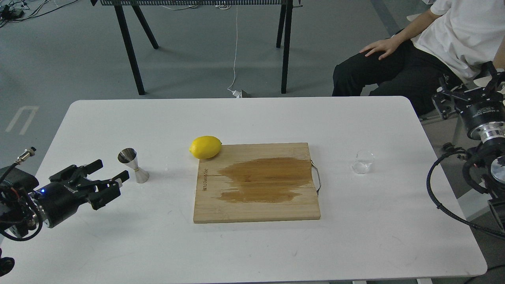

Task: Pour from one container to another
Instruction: 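Grasp the metal jigger with the left gripper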

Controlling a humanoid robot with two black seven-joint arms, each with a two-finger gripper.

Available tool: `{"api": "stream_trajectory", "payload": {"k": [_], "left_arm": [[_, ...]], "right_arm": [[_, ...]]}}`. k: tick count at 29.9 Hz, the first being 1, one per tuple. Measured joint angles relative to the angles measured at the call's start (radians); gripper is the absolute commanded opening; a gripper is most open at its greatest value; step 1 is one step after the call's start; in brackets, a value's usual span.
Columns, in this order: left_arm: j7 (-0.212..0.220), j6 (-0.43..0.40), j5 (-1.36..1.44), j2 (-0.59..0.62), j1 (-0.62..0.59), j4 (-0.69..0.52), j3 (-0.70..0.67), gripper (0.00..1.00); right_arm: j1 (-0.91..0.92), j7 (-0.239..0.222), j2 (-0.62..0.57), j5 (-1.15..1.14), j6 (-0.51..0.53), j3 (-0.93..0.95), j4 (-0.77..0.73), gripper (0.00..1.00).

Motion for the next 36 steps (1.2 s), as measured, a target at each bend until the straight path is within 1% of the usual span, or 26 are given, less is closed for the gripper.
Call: {"api": "stream_trajectory", "payload": {"k": [2, 5, 11, 19, 22, 30, 32, 36], "left_arm": [[-0.004, 0.001, 0.004, -0.067, 0.0, 0.088, 0.0, 0.9], [-0.008, 0.001, 0.006, -0.141, -0.001, 0.185, 0.002, 0.89], [-0.009, 0.001, 0.005, -0.238, -0.006, 0.322, 0.001, 0.87], [-0.007, 0.0, 0.002, -0.391, -0.017, 0.513, -0.01, 0.79], [-0.007, 0.0, -0.002, -0.423, -0.026, 0.545, -0.011, 0.75], [-0.004, 0.0, -0.009, -0.432, -0.05, 0.554, -0.013, 0.75], [-0.003, 0.0, -0.01, -0.43, -0.056, 0.553, -0.014, 0.71], [-0.002, 0.0, -0.011, -0.423, -0.064, 0.554, -0.03, 0.6]], "right_arm": [[-0.003, 0.0, 0.0, 0.0, 0.0, 0.0, 0.0, 1.0], [-0.006, 0.0, 0.0, 0.0, 0.0, 0.0, 0.0, 1.0], [-0.011, 0.0, -0.007, 0.0, 0.0, 0.0, -0.001, 1.0], [-0.013, 0.002, -0.008, 0.001, 0.0, 0.0, -0.001, 1.0], [-0.013, 0.003, -0.006, 0.001, 0.0, 0.0, -0.001, 1.0], [-0.013, 0.003, 0.001, 0.002, 0.0, 0.002, 0.001, 1.0], [-0.013, 0.003, 0.001, 0.002, 0.0, 0.002, 0.002, 1.0], [-0.012, 0.003, 0.001, 0.002, 0.0, 0.002, 0.002, 1.0]]}}
